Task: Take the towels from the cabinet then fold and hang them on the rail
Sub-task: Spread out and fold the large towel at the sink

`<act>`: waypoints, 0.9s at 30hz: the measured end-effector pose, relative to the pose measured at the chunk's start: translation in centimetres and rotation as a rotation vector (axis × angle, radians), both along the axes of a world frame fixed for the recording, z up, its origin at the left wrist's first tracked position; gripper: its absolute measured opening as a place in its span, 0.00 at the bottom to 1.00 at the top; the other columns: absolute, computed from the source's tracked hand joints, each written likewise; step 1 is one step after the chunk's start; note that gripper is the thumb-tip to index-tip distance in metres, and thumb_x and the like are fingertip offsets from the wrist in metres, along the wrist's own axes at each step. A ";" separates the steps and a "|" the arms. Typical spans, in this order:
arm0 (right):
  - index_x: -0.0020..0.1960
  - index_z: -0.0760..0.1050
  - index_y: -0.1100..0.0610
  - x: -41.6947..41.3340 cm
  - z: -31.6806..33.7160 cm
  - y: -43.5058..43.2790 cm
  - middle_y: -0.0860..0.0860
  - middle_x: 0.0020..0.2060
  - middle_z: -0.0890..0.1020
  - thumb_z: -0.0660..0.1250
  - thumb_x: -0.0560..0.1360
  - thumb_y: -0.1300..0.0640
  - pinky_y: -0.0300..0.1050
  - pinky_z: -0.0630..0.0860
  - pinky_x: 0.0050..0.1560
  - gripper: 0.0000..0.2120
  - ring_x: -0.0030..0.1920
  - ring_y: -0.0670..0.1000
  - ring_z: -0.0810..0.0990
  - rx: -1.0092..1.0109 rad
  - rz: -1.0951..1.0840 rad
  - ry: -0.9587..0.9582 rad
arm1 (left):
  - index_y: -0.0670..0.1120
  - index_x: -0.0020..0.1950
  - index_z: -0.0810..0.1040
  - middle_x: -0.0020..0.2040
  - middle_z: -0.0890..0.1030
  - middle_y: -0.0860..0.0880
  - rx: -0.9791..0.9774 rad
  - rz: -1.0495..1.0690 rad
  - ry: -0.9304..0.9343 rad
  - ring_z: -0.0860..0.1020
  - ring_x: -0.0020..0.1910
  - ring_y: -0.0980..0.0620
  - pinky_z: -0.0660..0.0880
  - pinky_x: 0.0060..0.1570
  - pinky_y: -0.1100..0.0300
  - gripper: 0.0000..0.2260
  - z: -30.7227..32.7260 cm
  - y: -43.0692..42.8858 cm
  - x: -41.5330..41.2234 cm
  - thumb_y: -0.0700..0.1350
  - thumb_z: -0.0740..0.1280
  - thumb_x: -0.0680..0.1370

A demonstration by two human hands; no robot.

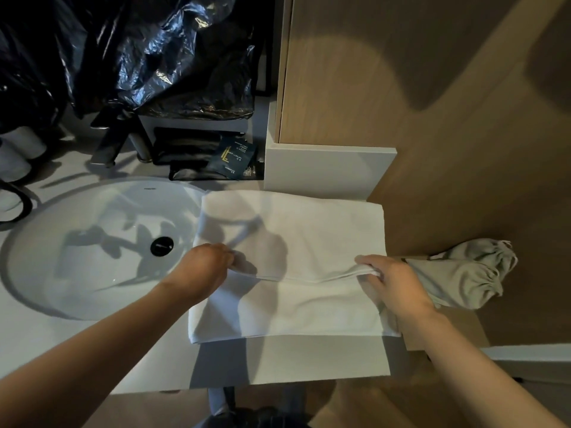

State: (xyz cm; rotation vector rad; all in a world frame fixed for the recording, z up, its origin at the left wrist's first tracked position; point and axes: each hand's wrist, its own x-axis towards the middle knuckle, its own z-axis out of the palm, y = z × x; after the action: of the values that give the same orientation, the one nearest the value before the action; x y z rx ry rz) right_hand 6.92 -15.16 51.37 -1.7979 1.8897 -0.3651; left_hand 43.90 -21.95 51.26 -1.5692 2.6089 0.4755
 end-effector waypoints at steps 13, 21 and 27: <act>0.58 0.82 0.56 -1.4 1.6 2.7 0.50 0.60 0.79 0.67 0.78 0.62 0.43 0.74 0.61 0.11 0.59 0.49 0.78 -0.334 -0.266 -0.119 | 0.43 0.50 0.85 0.40 0.83 0.47 -0.264 -0.080 0.233 0.81 0.38 0.44 0.79 0.33 0.51 0.10 5.3 3.8 -0.3 0.34 0.73 0.70; 0.64 0.74 0.49 -0.6 -0.7 6.3 0.48 0.63 0.75 0.74 0.74 0.58 0.49 0.79 0.58 0.21 0.59 0.48 0.79 0.062 -0.492 -0.434 | 0.43 0.54 0.83 0.44 0.80 0.45 -0.130 0.001 0.183 0.79 0.42 0.42 0.75 0.38 0.53 0.12 1.0 7.0 -0.9 0.38 0.74 0.71; 0.65 0.73 0.59 -0.2 -0.8 7.0 0.49 0.47 0.81 0.72 0.75 0.55 0.48 0.78 0.51 0.20 0.51 0.53 0.81 0.187 -0.735 -0.335 | 0.46 0.55 0.82 0.49 0.78 0.49 -0.091 -0.060 0.247 0.76 0.45 0.47 0.76 0.43 0.52 0.12 0.3 7.1 -3.0 0.48 0.73 0.73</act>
State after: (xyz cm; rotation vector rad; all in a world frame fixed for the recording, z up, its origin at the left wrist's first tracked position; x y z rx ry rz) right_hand 6.74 -8.15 50.54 -0.8066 2.1781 -0.6646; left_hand 40.90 -14.82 51.53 -1.5424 2.8891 0.5899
